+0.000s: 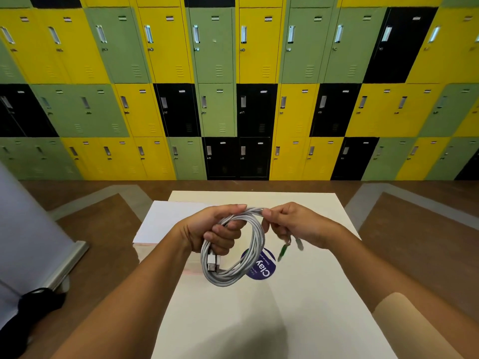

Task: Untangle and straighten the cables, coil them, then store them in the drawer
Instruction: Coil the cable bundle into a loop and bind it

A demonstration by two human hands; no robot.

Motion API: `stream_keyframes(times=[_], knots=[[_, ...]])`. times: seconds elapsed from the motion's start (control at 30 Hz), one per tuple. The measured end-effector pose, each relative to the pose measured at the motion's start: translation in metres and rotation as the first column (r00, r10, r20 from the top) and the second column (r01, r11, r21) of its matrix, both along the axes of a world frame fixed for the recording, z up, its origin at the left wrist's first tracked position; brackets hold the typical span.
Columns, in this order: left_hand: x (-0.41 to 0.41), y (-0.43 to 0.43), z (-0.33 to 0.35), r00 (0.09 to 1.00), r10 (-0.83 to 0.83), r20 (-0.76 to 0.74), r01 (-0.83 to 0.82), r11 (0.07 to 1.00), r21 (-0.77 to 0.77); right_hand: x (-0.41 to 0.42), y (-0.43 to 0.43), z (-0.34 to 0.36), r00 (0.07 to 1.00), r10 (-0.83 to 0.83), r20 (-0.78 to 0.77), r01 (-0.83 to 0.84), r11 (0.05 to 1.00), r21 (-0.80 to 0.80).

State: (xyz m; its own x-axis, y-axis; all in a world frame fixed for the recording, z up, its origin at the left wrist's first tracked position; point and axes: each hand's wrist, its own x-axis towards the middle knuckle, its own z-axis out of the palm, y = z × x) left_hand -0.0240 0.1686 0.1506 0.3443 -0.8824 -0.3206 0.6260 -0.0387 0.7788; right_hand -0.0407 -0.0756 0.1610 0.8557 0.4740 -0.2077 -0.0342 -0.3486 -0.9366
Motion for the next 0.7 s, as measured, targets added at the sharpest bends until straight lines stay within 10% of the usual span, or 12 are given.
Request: stream_keyframes(times=[0.33, 0.57, 0.7], knots=[[0.001, 0.008, -0.002, 1.000, 0.027, 0.015, -0.027, 0.999, 0.028, 0.003, -0.013, -0.009, 0.869, 0.127, -0.478, 0.063, 0.930, 0.362], [0.003, 0.019, 0.003, 0.995, 0.100, 0.015, -0.100, 0.995, 0.008, 0.005, -0.024, -0.017, 0.924, 0.180, -0.338, -0.011, 0.894, 0.447], [0.004, 0.022, 0.000, 0.992, 0.125, 0.013, -0.125, 0.992, 0.010, 0.008, -0.022, -0.013, 0.986, 0.012, -0.168, 0.019, 0.983, 0.180]])
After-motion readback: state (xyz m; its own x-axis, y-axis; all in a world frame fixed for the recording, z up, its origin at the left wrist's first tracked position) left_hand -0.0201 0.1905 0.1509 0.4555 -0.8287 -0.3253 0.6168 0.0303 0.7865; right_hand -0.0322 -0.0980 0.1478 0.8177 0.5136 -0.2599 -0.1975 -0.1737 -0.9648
